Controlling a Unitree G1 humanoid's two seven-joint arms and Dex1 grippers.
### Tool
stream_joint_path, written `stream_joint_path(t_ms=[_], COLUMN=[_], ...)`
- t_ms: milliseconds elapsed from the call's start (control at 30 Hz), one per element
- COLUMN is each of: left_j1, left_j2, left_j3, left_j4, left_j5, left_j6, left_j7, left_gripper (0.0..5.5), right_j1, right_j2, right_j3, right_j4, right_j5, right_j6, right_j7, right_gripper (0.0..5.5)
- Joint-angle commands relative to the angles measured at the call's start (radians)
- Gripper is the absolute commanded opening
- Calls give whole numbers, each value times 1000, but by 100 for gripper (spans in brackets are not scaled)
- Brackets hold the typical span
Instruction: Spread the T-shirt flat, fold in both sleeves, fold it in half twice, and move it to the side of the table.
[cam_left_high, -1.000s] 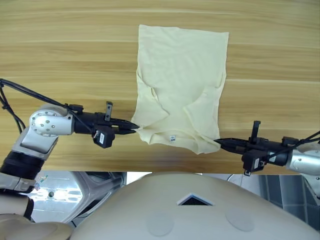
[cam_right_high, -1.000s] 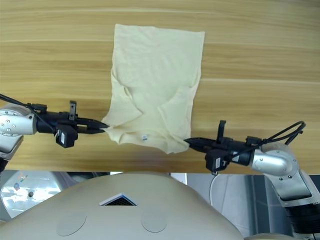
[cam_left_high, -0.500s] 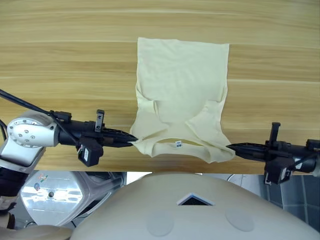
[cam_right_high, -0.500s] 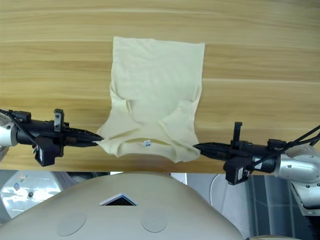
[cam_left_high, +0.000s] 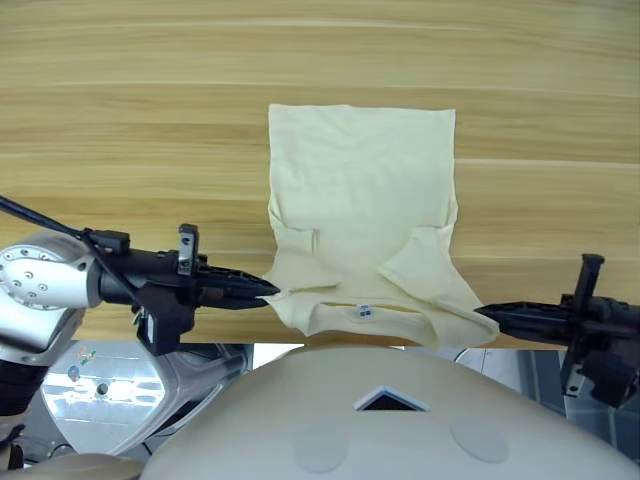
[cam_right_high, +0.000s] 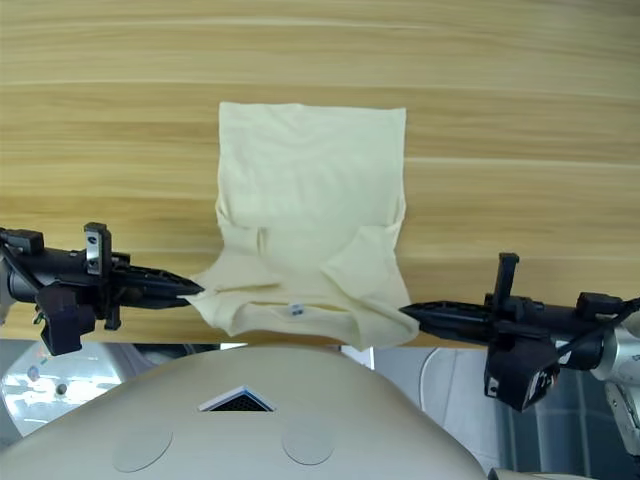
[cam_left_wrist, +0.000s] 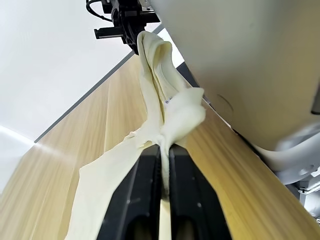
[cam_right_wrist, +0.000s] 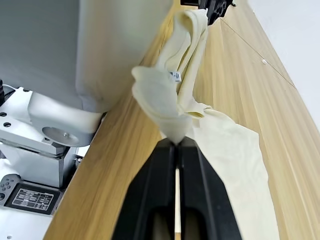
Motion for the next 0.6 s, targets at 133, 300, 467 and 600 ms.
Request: stream_joint_path(t_ms=[133,300,467,600], left_j1=[21,-33,-134,-216], left_j2=[-8,-51,-118,-164], left_j3=[46,46,40,36], left_j4=[-1,58,134,199], left_j5=[-17,15,45,40], left_j6=[5,16,51,71], left_j7=[-33,-30,-12,-16], left_gripper=[6,6,6,6], right_j1=[14,-72,-243,-348], right_j2=[34,55,95,125], right_j3=[-63,-50,11,60], right_j4=[-26,5,53,89], right_j5=[66,44,-87,-157], right_j6=[-4,54,155,202], right_j7=[52,17,-94,-154], right_gripper=[0,0,0,0])
